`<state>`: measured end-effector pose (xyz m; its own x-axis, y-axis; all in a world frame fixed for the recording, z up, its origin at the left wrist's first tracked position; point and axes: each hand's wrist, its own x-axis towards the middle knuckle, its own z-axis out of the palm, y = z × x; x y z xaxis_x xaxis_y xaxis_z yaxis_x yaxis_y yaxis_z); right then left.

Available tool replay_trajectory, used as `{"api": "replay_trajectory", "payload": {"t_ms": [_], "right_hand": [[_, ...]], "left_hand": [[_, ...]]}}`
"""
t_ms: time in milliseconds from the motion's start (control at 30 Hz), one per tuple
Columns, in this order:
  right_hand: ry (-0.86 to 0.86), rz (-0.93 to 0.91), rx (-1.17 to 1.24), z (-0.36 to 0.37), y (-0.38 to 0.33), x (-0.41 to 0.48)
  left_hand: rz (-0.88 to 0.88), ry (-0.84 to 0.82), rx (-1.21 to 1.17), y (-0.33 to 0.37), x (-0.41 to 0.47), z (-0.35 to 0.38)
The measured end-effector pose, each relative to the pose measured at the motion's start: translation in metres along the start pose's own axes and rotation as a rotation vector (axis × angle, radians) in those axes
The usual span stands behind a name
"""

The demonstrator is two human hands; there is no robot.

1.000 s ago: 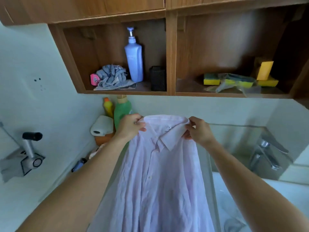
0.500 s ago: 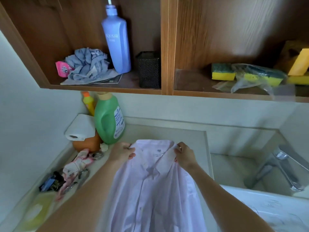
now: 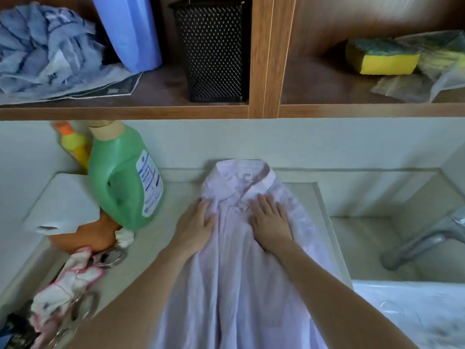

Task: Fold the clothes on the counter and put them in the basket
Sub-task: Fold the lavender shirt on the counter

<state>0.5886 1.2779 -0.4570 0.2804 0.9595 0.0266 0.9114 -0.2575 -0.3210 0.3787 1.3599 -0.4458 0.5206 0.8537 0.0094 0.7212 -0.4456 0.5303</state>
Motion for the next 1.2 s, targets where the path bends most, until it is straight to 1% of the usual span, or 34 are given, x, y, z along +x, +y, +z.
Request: {"api": "replay_trajectory", "payload": {"t_ms": [33, 67, 100, 233, 300, 367, 433, 533, 600, 667, 700, 767, 800, 833, 867, 900, 933, 967, 1033, 1100, 1133, 1200], "right_hand": [[-0.011, -0.012, -0.057, 0.01, 0.004, -0.004], [-0.005, -0.017, -0.086, 0.014, 0.007, -0.003], [0.01, -0.027, -0.105, 0.016, 0.009, 0.001], [-0.052, -0.078, -0.148, 0.01, 0.018, 0.016], [-0.077, -0.085, -0.144, 0.008, 0.021, 0.024], [-0.085, -0.101, -0.127, 0.008, 0.025, 0.029], [-0.078, -0.115, -0.115, 0.007, 0.03, 0.035], [-0.055, -0.124, -0.108, 0.005, 0.034, 0.041], [-0.04, -0.124, -0.096, 0.005, 0.035, 0.042], [-0.037, -0.131, -0.084, 0.005, 0.036, 0.043], [-0.031, -0.134, -0.086, 0.005, 0.036, 0.044], [-0.026, -0.133, -0.094, 0.004, 0.036, 0.045], [-0.032, -0.134, -0.1, 0.003, 0.038, 0.046], [-0.033, -0.137, -0.107, 0.003, 0.038, 0.046], [-0.034, -0.138, -0.125, 0.004, 0.037, 0.048], [-0.041, -0.134, -0.133, 0.004, 0.035, 0.048], [-0.05, -0.12, -0.134, 0.005, 0.034, 0.048], [-0.069, -0.095, -0.144, 0.006, 0.032, 0.049], [-0.14, -0.043, -0.216, 0.006, 0.023, 0.047], [-0.23, -0.056, -0.241, -0.002, 0.006, 0.037], [-0.277, -0.094, -0.229, -0.009, -0.004, 0.03], [-0.331, -0.124, -0.107, -0.028, -0.012, 0.0]], "left_hand": [[0.018, -0.025, 0.197, -0.013, -0.009, 0.012], [0.059, -0.012, 0.342, -0.024, -0.014, 0.019], [0.104, 0.014, 0.421, -0.033, -0.015, 0.022], [0.178, 0.011, 0.475, -0.053, 0.003, 0.008], [0.24, -0.023, 0.513, -0.063, 0.016, 0.001], [0.285, -0.076, 0.504, -0.073, 0.025, -0.006], [0.291, -0.072, 0.451, -0.08, 0.032, -0.013], [0.252, -0.03, 0.341, -0.086, 0.039, -0.019], [0.26, -0.022, 0.335, -0.089, 0.038, -0.02], [0.289, -0.049, 0.364, -0.089, 0.039, -0.023], [0.261, -0.069, 0.381, -0.084, 0.041, -0.024], [0.135, -0.123, 0.411, -0.062, 0.041, -0.026], [0.1, -0.089, 0.396, -0.044, 0.035, -0.024], [0.083, -0.019, 0.373, -0.026, 0.022, -0.022], [0.104, 0.067, 0.335, -0.008, 0.005, -0.015], [0.141, 0.092, 0.295, 0.009, -0.019, -0.002], [0.19, 0.069, 0.28, 0.021, -0.043, 0.016], [0.211, 0.005, 0.286, 0.033, -0.067, 0.03], [0.172, -0.08, 0.356, 0.04, -0.103, 0.05], [0.155, -0.05, 0.41, 0.033, -0.11, 0.059], [0.144, -0.041, 0.425, 0.029, -0.108, 0.06], [0.141, -0.058, 0.439, 0.025, -0.104, 0.06]]}}
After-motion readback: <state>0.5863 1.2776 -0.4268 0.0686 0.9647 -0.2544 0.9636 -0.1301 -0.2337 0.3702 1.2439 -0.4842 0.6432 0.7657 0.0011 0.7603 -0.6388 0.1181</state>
